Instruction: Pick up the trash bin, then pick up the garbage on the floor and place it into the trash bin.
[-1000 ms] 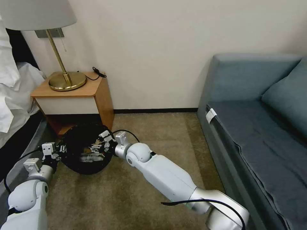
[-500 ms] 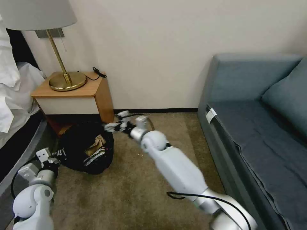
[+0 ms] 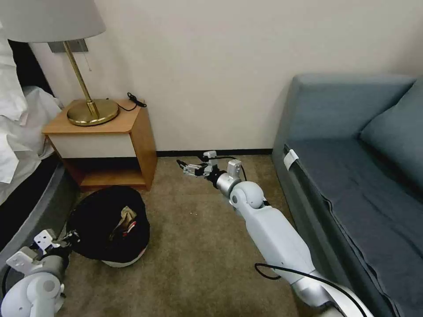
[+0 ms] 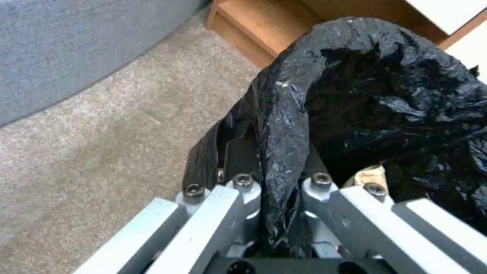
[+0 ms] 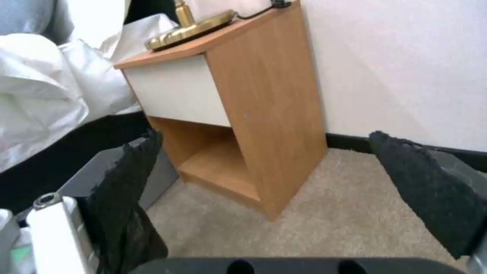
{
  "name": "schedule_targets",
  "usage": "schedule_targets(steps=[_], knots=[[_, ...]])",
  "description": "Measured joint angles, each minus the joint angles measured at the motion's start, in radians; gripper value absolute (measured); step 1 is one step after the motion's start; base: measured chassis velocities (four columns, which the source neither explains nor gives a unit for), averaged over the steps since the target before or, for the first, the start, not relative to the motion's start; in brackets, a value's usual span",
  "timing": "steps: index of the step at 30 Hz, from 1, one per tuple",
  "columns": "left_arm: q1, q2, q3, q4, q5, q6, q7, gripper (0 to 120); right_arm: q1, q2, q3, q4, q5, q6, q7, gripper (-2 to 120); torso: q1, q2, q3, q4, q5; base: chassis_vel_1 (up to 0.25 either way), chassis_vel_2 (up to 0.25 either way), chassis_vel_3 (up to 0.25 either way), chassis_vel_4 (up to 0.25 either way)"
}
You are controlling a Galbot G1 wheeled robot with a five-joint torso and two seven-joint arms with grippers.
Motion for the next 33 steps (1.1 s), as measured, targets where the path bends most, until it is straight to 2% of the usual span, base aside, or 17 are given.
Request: schedule_targets(steps=[2,3,6,8,9,13,17,18,21,22,24,26,27,30,33], knots=[[-0.003,0.000,0.004,0.002,0.002,0.000,-0.004,14,-0.008,-0.001,0.001,0.008,-0.001,-0.003,-0.002,100,0.000,0.000,0.000,-0.0001,0.0001,0.000,0.000,0.000,0.000],[-0.003,0.000,0.004,0.002,0.002,0.000,-0.004,14,-0.008,-0.001,0.001,0.008,-0.001,-0.003,-0.002,100,0.000,0.000,0.000,-0.0001,0.0001,0.000,0.000,0.000,0.000],[-0.001,0.000,0.006,0.002,0.015,0.001,-0.005,29,-0.014,-0.006,0.004,0.013,-0.002,-0.012,-0.007,100,0.000,0.000,0.000,0.0000,0.0000,0.000,0.000,0.000,0.000],[0.002,0.000,0.005,0.001,0.029,0.001,0.000,32,-0.014,-0.007,0.004,0.014,-0.002,-0.013,-0.007,100,0.000,0.000,0.000,0.0000,-0.0001,0.000,0.000,0.000,0.000],[0.006,0.002,0.002,-0.004,0.053,-0.003,0.014,39,-0.015,-0.009,0.004,0.015,-0.001,-0.015,-0.007,100,0.000,0.000,0.000,0.0000,-0.0001,0.000,0.000,0.000,0.000],[0.017,0.004,-0.007,-0.020,0.120,-0.018,0.052,48,-0.018,-0.011,0.004,0.018,0.003,-0.016,-0.002,100,0.000,0.000,0.000,0.0000,-0.0001,0.000,0.000,0.000,0.000],[0.050,0.015,-0.041,-0.064,0.280,-0.084,0.154,68,-0.028,-0.009,0.006,0.021,0.005,-0.016,0.017,100,0.000,0.000,0.000,0.0000,-0.0001,0.000,0.000,0.000,0.000],[0.050,0.015,-0.041,-0.064,0.280,-0.084,0.154,68,-0.028,-0.009,0.006,0.021,0.005,-0.016,0.017,100,0.000,0.000,0.000,0.0000,-0.0001,0.000,0.000,0.000,0.000],[0.082,0.033,-0.072,-0.101,0.372,-0.162,0.234,83,-0.041,-0.007,0.016,0.021,0.005,-0.016,0.027,100,0.000,0.000,0.000,0.0001,-0.0001,0.000,0.000,0.000,0.000],[0.082,0.033,-0.072,-0.101,0.372,-0.162,0.234,83,-0.041,-0.007,0.016,0.021,0.005,-0.016,0.027,100,0.000,0.000,0.000,0.0001,-0.0001,0.000,0.000,0.000,0.000],[0.094,0.044,-0.081,-0.117,0.395,-0.203,0.272,92,-0.051,-0.007,0.024,0.024,0.007,-0.016,0.036,100,0.000,0.000,0.000,0.0002,-0.0001,0.000,0.000,0.000,0.000],[0.097,0.063,-0.072,-0.123,0.419,-0.248,0.323,98,-0.062,-0.007,0.034,0.031,0.017,-0.022,0.064,100,0.000,0.000,0.000,0.0002,0.0000,0.000,0.000,0.000,0.000],[0.097,0.063,-0.072,-0.123,0.419,-0.248,0.323,98,-0.062,-0.007,0.034,0.031,0.017,-0.022,0.064,100,0.000,0.000,0.000,0.0002,0.0000,0.000,0.000,0.000,0.000],[0.072,0.106,-0.020,-0.108,0.460,-0.324,0.410,100,-0.078,-0.007,0.060,0.038,0.051,-0.047,0.129,100,0.000,0.000,0.000,0.0000,-0.0001,0.000,0.000,0.000,0.000],[0.053,0.125,0.005,-0.097,0.473,-0.338,0.431,100,-0.083,-0.005,0.073,0.038,0.072,-0.056,0.180,100,0.000,0.000,0.000,-0.0002,-0.0001,0.000,0.000,0.000,0.000]])
